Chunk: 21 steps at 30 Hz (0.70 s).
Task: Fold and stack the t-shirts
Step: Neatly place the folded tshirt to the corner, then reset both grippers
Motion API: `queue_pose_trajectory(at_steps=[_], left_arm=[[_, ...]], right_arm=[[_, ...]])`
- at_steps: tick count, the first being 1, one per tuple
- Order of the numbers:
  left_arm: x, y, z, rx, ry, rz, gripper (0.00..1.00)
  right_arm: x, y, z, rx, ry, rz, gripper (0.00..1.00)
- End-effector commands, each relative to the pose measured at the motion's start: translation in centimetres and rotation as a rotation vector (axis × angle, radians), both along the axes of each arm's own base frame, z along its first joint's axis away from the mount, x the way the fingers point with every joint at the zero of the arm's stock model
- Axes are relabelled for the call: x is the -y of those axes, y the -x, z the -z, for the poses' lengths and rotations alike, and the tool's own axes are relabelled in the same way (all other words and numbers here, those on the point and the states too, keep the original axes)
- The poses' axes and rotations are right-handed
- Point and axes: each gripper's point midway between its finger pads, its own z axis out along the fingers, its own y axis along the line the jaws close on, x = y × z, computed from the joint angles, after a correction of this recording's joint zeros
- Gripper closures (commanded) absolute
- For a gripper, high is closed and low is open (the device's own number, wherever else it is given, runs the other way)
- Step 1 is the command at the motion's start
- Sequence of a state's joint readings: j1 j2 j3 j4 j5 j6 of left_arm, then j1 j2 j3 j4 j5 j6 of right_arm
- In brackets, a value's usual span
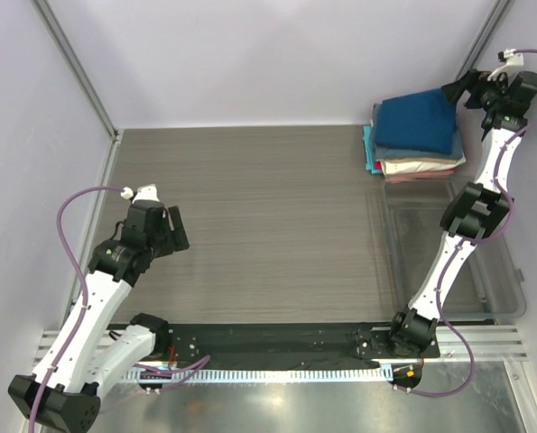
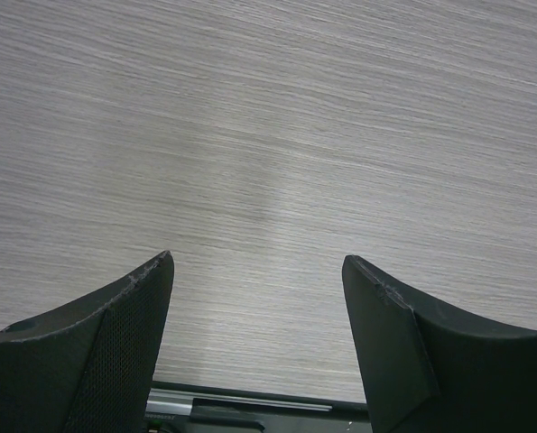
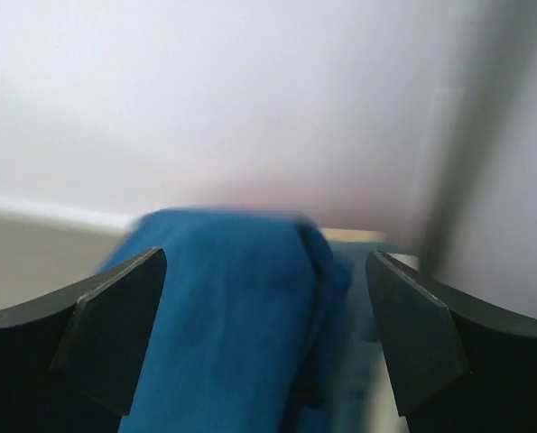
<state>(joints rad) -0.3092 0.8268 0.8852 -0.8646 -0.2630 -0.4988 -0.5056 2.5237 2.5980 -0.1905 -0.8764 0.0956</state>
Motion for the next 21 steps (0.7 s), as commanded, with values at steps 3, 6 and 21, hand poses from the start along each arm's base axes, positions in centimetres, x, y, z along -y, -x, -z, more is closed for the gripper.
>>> queue_pose_trajectory(at_steps=[3,6,21], left_arm=[[-0.1,-0.5,-1.0,0.046,0.012,-0.020,0.24],[-0.1,-0.4,-1.3,0.065,0.019,-0.018,0.24],[0.0,0.4,-3.7,0.180,0.061,0.004,0.23]], right_arm=[[9.0,0.0,-5.9,0.082,0.281,0.617,0.01],[10.2,1.5,-8.6,0.115,0.269,0.769,0.00],[-7.7,7.4,-16.1,0.130,-0.115,0.528,0.00]])
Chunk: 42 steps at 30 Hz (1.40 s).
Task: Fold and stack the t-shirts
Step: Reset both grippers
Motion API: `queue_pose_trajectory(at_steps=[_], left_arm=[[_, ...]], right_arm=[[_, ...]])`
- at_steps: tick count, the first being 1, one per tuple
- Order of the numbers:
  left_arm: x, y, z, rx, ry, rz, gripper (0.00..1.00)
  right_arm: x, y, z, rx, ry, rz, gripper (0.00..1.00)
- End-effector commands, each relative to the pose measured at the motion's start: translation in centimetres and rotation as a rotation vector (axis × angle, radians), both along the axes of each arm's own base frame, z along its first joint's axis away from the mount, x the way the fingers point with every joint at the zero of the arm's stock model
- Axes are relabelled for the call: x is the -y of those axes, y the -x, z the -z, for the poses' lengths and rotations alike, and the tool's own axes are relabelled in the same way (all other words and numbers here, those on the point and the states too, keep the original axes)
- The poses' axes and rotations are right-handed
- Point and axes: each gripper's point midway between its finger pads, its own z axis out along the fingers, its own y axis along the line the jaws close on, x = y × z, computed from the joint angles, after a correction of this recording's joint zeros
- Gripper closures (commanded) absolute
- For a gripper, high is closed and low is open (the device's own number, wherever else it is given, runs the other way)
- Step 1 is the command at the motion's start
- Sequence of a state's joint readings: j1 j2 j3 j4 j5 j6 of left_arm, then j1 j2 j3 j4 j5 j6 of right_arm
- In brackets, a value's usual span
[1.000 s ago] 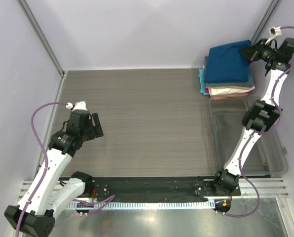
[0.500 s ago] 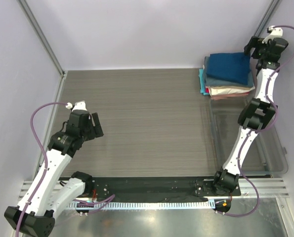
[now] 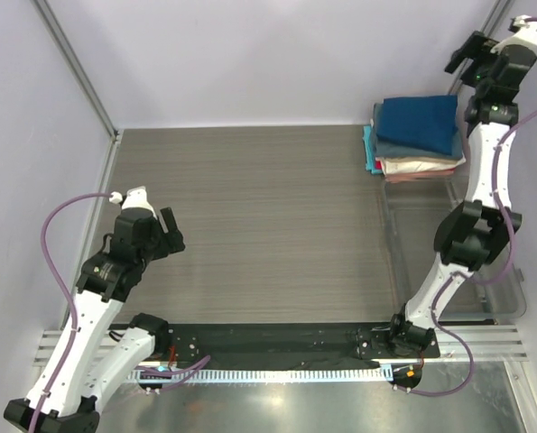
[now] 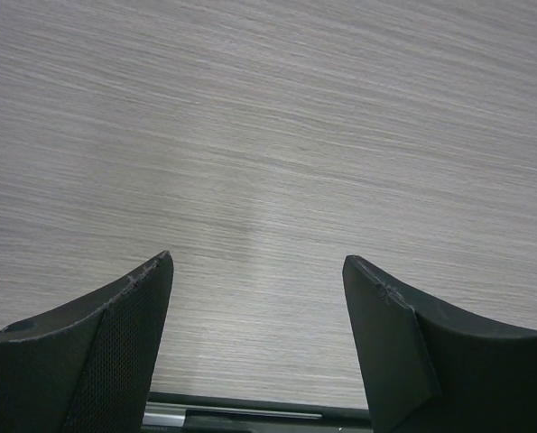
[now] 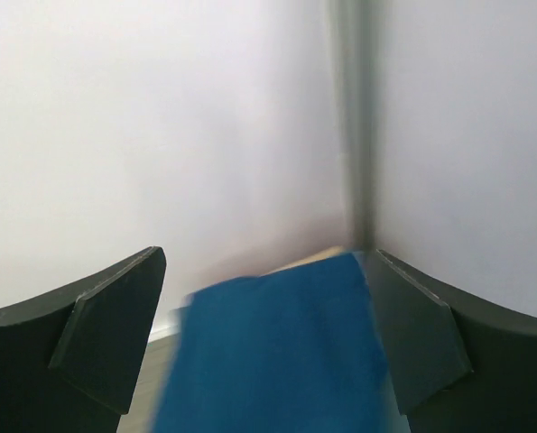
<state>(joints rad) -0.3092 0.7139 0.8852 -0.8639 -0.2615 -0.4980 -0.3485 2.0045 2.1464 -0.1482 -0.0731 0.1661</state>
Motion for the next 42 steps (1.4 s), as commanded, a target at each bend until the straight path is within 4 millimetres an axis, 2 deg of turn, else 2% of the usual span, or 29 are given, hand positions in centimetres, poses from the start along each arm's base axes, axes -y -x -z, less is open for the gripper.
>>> queue_pose_trajectory(at_steps=[1,2,3,4,5,7,8,10,11,13,14,15,16,17,18,19,21,22,24,25,28,33,42], left_arm=[[0.3,-0.3,-1.5,0.076,0.029,0.005,0.23],[0.2,-0.3,-1.7,0.083,0.030,0.005,0.23],[0.2,-0.2,-1.9,0.096,0.033,0.006,0.23],[0.2,-0.1,-2.0,0.098,0.037,0.009,0.23],[0.3,-0.1,-2.1,0.105,0.038,0.012,0.23],[0.3,0.0,-2.4,0.119,0.043,0.018,0.23],[0.3,0.0,-2.5,0.123,0.044,0.021,0.23],[0.3,0.1,-2.7,0.135,0.049,0.020,0.23],[0.3,0.2,-2.9,0.140,0.049,0.023,0.23],[0.3,0.3,-2.9,0.143,0.052,0.025,0.23],[0.3,0.2,-2.9,0.145,0.052,0.022,0.23],[0.3,0.3,-2.9,0.149,0.053,0.024,0.23],[0.2,0.3,-3.0,0.150,0.051,0.021,0.23],[0.2,0.4,-3.0,0.152,0.052,0.021,0.23],[0.2,0.3,-3.0,0.154,0.053,0.021,0.23],[0.2,0.4,-3.0,0.154,0.053,0.021,0.23],[0.2,0.3,-3.0,0.154,0.053,0.019,0.23],[0.2,0.3,-3.0,0.155,0.052,0.017,0.23],[0.1,0.2,-3.0,0.152,0.049,0.013,0.23],[0.0,0.2,-2.9,0.151,0.047,0.010,0.23],[-0.1,0.2,-2.9,0.150,0.043,0.001,0.23],[-0.6,0.2,-2.9,0.159,0.032,-0.021,0.23],[-1.0,0.1,-2.9,0.180,0.014,-0.035,0.19]], right_arm=[[-8.7,2.5,-3.4,0.083,-0.114,-0.146,0.00],[-12.3,4.2,-5.1,0.109,-0.124,-0.200,0.00],[-14.2,4.5,-2.3,0.047,-0.144,-0.236,0.00],[-16.1,5.4,-2.0,0.038,-0.151,-0.263,0.00],[-19.2,7.1,-0.8,0.005,-0.169,-0.310,0.00],[-22.1,9.4,0.4,-0.025,-0.207,-0.357,0.00],[-25.5,11.6,1.9,-0.058,-0.223,-0.427,0.00],[-27.6,13.8,3.9,-0.107,-0.248,-0.462,0.00],[-29.6,16.1,5.6,-0.144,-0.261,-0.502,0.00],[-31.3,18.3,7.8,-0.193,-0.284,-0.535,0.01],[-32.1,19.5,10.7,-0.259,-0.289,-0.547,0.00],[-33.7,21.6,11.1,-0.280,-0.290,-0.589,0.00],[-34.2,22.9,13.6,-0.339,-0.291,-0.593,0.00],[-34.7,24.0,14.6,-0.366,-0.295,-0.597,0.00],[-35.9,25.7,14.7,-0.372,-0.304,-0.633,0.00],[-36.1,27.0,17.1,-0.437,-0.322,-0.627,0.00],[-37.0,29.6,17.8,-0.466,-0.335,-0.667,0.00],[-36.7,30.4,19.4,-0.491,-0.347,-0.639,0.00],[-36.8,31.9,20.3,-0.501,-0.365,-0.654,0.00],[-36.8,33.3,20.7,-0.495,-0.386,-0.674,0.00],[-36.2,35.2,21.3,-0.466,-0.424,-0.687,0.00],[-35.3,36.7,21.5,-0.429,-0.448,-0.696,0.00],[-35.3,36.4,22.8,-0.464,-0.441,-0.677,0.00]])
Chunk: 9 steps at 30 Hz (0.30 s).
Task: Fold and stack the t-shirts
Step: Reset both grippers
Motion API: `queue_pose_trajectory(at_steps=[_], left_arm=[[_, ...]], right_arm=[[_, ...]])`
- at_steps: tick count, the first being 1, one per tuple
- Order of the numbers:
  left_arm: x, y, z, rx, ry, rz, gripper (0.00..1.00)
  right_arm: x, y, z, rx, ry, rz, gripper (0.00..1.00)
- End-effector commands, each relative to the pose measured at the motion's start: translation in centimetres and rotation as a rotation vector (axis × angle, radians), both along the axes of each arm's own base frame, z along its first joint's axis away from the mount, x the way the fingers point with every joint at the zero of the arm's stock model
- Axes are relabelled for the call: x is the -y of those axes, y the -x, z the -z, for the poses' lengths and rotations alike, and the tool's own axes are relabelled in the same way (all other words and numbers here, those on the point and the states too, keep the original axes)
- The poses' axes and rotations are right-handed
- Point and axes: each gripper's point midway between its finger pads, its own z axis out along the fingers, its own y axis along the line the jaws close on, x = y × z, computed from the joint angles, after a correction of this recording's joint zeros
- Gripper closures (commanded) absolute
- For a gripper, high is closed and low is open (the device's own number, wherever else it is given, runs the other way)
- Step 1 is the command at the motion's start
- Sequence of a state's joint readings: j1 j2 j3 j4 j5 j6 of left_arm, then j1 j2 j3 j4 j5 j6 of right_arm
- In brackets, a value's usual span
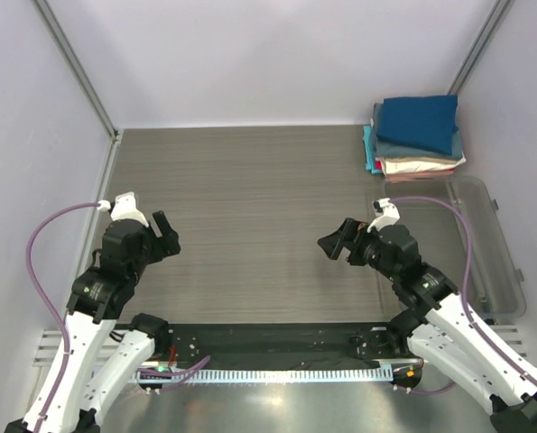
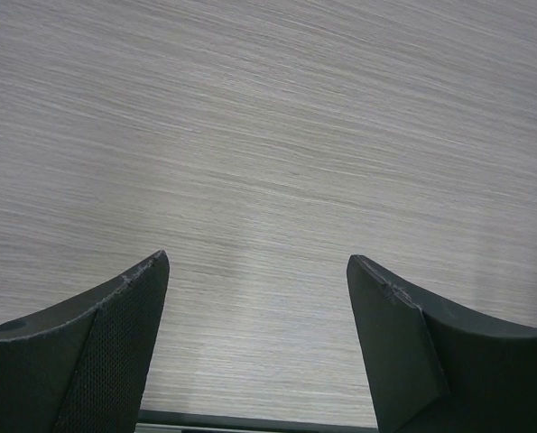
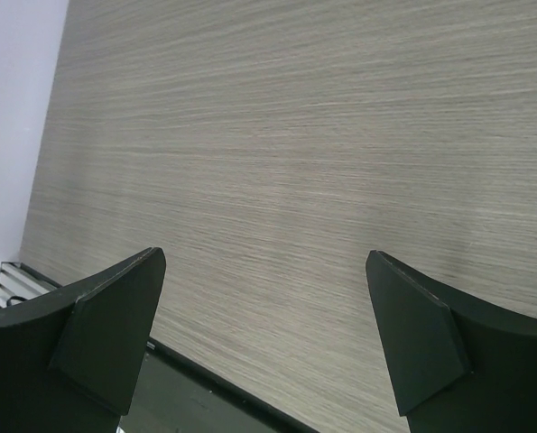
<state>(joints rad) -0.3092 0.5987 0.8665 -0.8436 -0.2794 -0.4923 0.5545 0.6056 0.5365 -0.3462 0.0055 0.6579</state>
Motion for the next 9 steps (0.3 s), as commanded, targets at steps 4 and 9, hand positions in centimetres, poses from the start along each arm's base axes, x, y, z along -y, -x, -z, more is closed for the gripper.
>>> queue_pose_trajectory(at_steps=[4,9], left_arm=[[-0.6,-0.8,-1.2,0.086,-0.011,-0.029,0.18],[-1.4,-0.9,-1.3,0.101,-0.034,-0.069,0.15]], right_arm=[[-0.5,-1.0,0.6,-0.003,0.005,0.009,0.00],[-1.5,-1.5,0.7,0.011,0.023,-0.046,0.00]])
